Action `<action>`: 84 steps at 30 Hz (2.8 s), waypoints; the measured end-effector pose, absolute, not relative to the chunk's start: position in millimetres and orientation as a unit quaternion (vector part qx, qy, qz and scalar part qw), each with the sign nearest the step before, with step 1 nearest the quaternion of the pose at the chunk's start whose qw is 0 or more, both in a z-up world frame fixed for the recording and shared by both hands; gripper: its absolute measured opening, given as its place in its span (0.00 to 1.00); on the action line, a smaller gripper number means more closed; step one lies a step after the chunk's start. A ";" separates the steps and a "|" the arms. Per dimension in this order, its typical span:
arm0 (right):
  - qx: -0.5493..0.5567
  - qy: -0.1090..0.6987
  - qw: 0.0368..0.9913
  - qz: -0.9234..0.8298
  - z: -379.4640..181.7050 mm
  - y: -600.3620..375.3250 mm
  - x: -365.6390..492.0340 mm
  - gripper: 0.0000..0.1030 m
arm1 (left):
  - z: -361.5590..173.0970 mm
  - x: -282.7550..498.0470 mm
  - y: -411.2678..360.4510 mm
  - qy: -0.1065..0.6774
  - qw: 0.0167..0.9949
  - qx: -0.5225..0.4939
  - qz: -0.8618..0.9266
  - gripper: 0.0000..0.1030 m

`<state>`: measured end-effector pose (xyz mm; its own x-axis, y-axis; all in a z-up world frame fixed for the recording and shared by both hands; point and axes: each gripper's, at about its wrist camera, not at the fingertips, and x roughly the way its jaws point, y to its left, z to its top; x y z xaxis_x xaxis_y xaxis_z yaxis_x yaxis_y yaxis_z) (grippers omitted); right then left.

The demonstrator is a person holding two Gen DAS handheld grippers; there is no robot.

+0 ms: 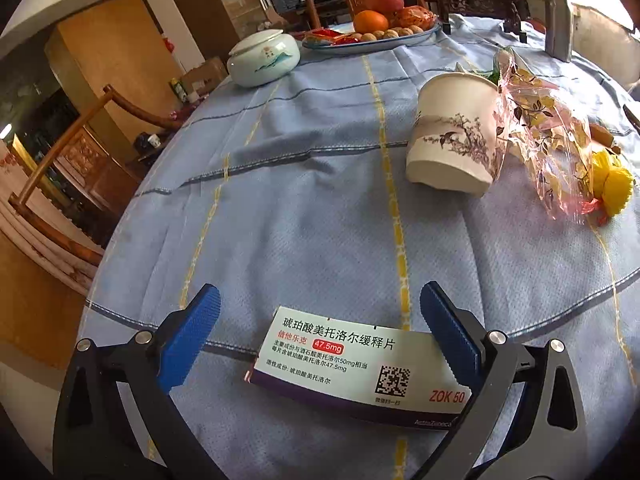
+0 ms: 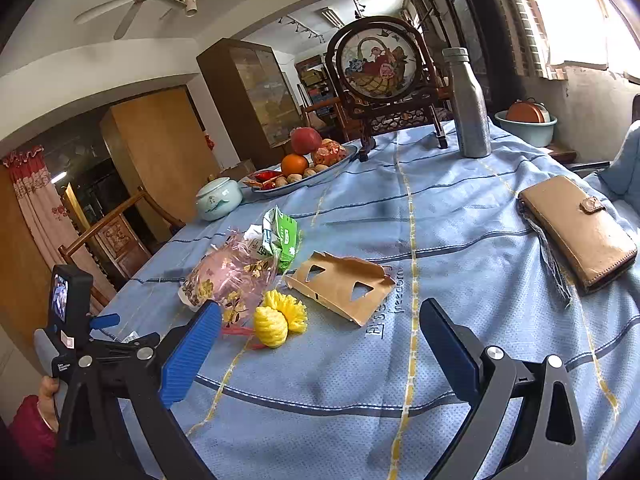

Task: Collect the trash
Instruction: 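Close the left tool on the white-and-purple medicine box, then grasp the pink plastic snack bag with the right tool while the left tool lifts the box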

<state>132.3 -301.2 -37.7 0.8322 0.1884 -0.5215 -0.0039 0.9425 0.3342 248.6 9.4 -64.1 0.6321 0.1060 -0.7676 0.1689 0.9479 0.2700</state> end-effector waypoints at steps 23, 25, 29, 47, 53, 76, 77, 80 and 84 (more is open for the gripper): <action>0.183 0.286 0.939 0.061 -39.9 -307.5 132.2 0.95 | -69.2 228.9 35.7 0.438 0.889 0.135 -0.017 0.94; 0.185 0.284 0.939 0.063 -39.8 -307.9 131.8 0.95 | -69.3 228.0 53.8 0.444 0.887 0.125 0.003 0.94; 0.183 0.283 0.939 0.068 -39.8 -306.9 131.9 0.95 | -62.1 218.8 86.2 0.441 0.890 0.109 0.037 0.94; 0.178 0.279 0.941 0.071 -38.0 -305.3 131.1 0.95 | -65.0 257.7 101.8 0.500 0.857 -0.066 0.111 0.66; 0.161 0.276 0.944 0.077 -34.7 -300.1 129.9 0.95 | -54.3 227.7 76.9 0.472 0.881 -0.031 -0.003 0.48; 0.072 0.425 0.890 0.147 -57.8 -185.7 266.6 0.29 | -69.0 217.2 48.4 0.420 0.905 0.022 -0.058 0.57; 0.088 0.422 0.887 0.168 -56.7 -188.6 264.0 0.17 | -68.8 216.6 49.4 0.417 0.907 0.021 -0.058 0.50; 0.088 0.375 0.905 0.178 -41.2 -191.8 248.0 0.17 | -65.8 215.7 55.3 0.413 0.907 0.002 -0.074 0.45; 0.101 0.344 0.911 0.204 -27.3 -194.3 234.7 0.17 | -51.3 212.8 63.8 0.401 0.912 -0.023 -0.077 0.45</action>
